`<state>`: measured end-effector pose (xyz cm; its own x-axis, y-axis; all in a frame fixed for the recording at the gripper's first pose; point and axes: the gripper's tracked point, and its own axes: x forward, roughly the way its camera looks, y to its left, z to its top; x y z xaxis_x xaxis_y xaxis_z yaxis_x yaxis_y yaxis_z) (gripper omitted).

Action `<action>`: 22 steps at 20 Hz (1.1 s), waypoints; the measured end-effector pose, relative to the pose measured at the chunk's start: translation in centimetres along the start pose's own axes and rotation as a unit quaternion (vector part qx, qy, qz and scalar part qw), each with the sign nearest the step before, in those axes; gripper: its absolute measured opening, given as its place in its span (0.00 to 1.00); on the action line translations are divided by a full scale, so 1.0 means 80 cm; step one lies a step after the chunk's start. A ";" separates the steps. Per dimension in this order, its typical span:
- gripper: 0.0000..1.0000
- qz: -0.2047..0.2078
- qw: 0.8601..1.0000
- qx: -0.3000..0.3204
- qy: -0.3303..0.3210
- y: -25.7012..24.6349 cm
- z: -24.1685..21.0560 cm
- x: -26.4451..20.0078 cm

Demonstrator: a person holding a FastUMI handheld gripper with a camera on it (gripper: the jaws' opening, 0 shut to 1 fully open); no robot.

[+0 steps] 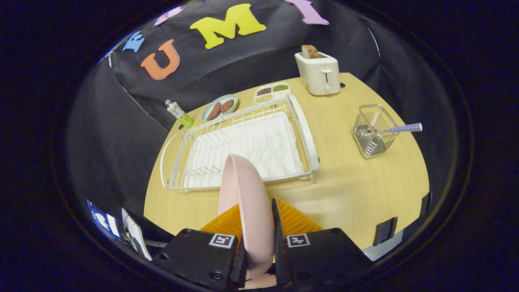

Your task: Take the plate from the dish rack, then take the spoon from the basket and place it into the plate.

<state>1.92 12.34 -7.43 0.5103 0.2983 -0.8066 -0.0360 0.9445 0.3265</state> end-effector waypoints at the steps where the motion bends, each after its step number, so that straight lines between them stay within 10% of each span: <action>1: 0.33 0.008 1.000 0.005 0.005 -0.007 -0.014 0.007; 12: 0.35 0.124 0.985 0.114 0.045 -0.031 -0.073 0.069; 22: 0.57 0.117 0.990 0.076 -0.010 -0.066 -0.050 0.066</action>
<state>1.37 9.48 -15.34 0.5201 0.5025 -0.6907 -0.0267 0.8178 0.5748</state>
